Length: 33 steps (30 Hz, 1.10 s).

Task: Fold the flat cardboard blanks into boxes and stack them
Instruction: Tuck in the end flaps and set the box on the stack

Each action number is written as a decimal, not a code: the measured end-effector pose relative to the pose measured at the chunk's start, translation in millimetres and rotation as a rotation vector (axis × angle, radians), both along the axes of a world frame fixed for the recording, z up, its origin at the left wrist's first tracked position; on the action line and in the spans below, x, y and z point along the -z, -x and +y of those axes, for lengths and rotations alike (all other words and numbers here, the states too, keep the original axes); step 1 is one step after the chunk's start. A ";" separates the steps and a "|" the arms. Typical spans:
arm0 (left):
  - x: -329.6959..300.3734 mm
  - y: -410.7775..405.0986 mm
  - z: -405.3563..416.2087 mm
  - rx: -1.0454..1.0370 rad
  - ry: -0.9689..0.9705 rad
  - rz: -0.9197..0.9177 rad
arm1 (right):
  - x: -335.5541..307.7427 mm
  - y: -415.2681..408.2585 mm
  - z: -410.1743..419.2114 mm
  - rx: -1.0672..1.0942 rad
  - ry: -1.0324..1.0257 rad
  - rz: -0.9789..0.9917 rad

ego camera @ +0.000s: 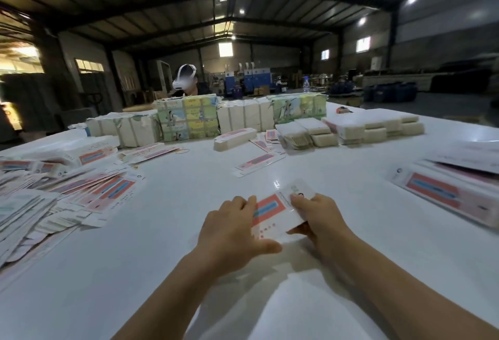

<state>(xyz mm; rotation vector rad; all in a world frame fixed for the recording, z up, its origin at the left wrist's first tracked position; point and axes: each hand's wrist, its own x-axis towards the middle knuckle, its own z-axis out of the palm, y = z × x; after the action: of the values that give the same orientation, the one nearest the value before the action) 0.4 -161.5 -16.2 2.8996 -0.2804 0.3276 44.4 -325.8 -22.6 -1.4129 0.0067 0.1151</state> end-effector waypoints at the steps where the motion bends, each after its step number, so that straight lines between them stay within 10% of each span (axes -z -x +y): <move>1: 2.0 1.2 0.9 0.011 0.029 -0.012 | -0.7 0.6 0.4 -0.008 -0.017 0.008; 7: 1.1 7.3 15.7 0.007 0.177 -0.080 | 2.0 -3.6 -6.7 -0.188 -0.403 0.188; 33: -1.3 13.4 25.1 0.171 0.110 -0.104 | 6.5 3.3 -21.4 -0.697 -0.353 0.163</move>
<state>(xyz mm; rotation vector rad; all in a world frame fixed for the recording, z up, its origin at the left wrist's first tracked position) -13.0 -136.4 -15.0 2.7313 -0.5074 0.4505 41.2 -347.2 -29.1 -0.9980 -0.3569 0.7705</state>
